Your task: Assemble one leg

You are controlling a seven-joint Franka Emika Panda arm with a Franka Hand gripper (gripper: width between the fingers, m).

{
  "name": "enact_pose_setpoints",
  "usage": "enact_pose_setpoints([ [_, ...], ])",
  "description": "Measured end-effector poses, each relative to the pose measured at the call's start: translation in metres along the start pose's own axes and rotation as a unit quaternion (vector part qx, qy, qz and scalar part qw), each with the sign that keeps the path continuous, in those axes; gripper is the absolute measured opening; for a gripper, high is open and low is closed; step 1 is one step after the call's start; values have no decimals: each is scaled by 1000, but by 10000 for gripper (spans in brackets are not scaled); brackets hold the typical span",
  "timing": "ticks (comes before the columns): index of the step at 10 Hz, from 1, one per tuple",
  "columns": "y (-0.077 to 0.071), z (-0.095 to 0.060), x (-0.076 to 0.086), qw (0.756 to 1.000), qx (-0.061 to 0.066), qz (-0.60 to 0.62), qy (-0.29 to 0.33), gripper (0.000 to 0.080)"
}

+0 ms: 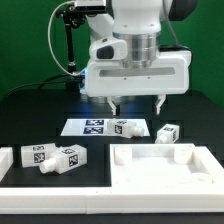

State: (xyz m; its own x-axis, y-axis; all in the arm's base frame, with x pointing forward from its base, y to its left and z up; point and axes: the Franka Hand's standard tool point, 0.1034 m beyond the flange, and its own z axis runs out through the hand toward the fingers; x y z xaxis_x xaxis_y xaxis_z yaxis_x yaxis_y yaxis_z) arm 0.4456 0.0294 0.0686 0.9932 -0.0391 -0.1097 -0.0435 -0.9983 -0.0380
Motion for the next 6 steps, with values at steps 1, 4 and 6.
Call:
enact_pose_setpoints([
  [1, 11, 1, -1, 1000, 3, -9, -2, 649],
  [4, 4, 1, 4, 985, -8, -168, 26, 649],
  [6, 1, 3, 2, 984, -8, -177, 25, 649],
])
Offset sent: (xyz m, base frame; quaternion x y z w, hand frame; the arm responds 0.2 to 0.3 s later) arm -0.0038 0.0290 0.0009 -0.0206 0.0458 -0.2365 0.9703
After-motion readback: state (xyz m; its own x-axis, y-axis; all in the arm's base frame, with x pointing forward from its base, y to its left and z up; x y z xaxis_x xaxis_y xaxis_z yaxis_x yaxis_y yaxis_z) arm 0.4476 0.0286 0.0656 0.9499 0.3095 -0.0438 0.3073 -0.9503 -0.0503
